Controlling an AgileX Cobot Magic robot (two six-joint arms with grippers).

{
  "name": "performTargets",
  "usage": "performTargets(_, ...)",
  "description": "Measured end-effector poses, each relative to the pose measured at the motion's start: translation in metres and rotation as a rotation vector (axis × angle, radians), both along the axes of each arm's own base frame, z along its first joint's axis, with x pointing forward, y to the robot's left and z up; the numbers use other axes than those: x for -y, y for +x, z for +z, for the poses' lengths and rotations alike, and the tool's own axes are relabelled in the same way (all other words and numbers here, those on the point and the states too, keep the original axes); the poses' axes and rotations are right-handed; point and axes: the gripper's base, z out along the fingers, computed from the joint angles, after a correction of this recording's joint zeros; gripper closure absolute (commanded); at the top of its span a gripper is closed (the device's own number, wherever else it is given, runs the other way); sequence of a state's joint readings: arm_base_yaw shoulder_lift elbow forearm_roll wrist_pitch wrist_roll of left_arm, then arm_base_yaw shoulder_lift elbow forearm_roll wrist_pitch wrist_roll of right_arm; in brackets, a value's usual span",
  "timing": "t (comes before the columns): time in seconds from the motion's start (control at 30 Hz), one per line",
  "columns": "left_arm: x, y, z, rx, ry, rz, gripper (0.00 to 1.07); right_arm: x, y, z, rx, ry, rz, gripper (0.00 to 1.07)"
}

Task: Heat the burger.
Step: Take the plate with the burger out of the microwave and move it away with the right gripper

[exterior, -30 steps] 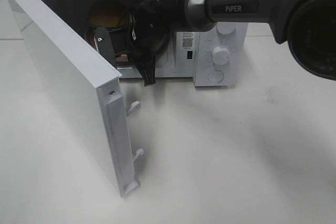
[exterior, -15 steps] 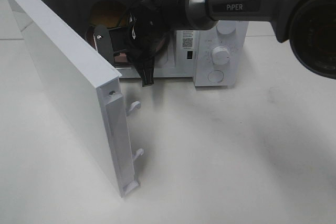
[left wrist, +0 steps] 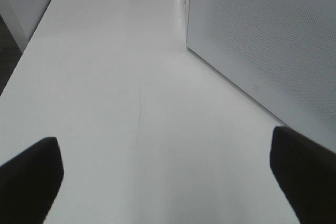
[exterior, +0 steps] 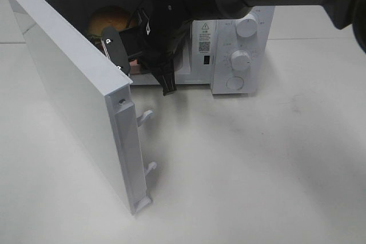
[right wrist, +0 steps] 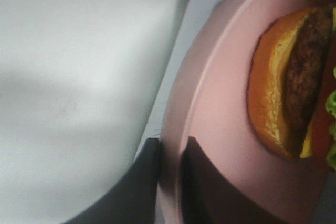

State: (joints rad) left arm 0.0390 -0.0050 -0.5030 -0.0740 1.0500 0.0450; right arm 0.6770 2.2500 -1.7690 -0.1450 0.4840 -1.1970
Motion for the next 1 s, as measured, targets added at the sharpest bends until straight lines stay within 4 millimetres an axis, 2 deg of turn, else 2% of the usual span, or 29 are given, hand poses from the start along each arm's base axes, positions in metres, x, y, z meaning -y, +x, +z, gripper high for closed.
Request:
performTargets(0.47,0.0,0.0,0.0,0.0,0.0,0.0,0.07,0.028,-0.036,0.013,0.06,0.007,0.134,1.07)
performTargets(0.77,0.0,0.0,0.0,0.0,0.0,0.0,0.07,0.038,-0.046,0.015,0.056,0.036,0.121,1.07)
performTargets(1.0,0.0,0.0,0.0,0.0,0.001,0.001,0.07,0.055,-0.059,0.024,0.045,0.073,0.12,1.07)
